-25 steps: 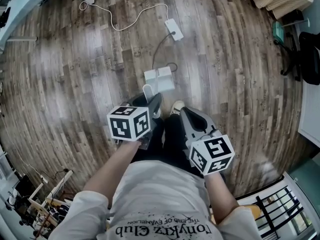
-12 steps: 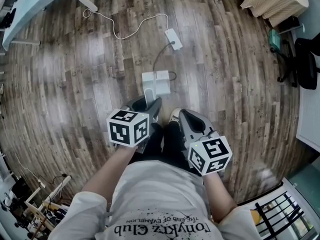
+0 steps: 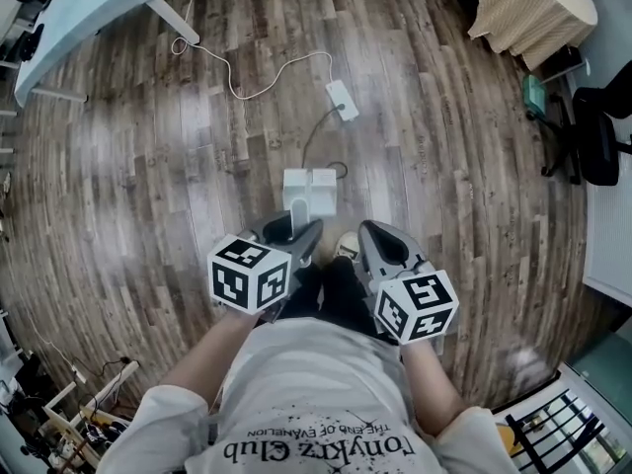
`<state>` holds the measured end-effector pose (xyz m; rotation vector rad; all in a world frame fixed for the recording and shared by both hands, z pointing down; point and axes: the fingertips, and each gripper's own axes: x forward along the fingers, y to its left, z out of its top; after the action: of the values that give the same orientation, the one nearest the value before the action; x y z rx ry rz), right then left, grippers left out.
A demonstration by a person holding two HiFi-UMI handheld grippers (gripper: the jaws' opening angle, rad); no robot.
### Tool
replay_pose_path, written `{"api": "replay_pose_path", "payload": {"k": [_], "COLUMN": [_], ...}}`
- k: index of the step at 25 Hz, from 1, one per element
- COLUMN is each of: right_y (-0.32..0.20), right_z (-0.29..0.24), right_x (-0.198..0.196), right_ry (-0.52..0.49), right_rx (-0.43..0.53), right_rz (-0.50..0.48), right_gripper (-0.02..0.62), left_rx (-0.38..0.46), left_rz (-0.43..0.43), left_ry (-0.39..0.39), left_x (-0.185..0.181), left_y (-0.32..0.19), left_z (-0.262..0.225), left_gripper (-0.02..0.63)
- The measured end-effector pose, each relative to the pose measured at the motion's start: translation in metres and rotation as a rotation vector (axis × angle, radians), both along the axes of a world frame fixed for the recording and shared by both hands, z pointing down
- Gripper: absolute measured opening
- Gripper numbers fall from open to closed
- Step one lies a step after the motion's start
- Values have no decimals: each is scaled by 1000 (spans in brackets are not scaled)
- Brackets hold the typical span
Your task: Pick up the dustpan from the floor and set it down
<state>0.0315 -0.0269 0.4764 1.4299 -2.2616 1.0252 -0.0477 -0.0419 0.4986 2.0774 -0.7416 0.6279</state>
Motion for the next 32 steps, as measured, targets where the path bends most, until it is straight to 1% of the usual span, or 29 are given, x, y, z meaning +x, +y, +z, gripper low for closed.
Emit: {"api": "replay_pose_path", "payload": {"k": [5, 12, 20, 32], "right_y": [9, 14, 17, 16], "right_z": [-9, -27, -39, -49], "right_x": [2, 12, 5, -5], "right_ry": [8, 31, 44, 41], "right_rx": [15, 52, 80, 112], "right_rz": [14, 40, 41, 54], "right_gripper": [26, 26, 26, 26], "left_rx": [21, 44, 74, 88], "left_rz": [59, 90, 96, 64], "left_ry": [22, 40, 53, 73], "left_x": [2, -2, -8, -24], "left_y": [23, 45, 53, 49], "left_z": [-21, -48, -65, -78], "left_gripper": [143, 143, 143, 143]}}
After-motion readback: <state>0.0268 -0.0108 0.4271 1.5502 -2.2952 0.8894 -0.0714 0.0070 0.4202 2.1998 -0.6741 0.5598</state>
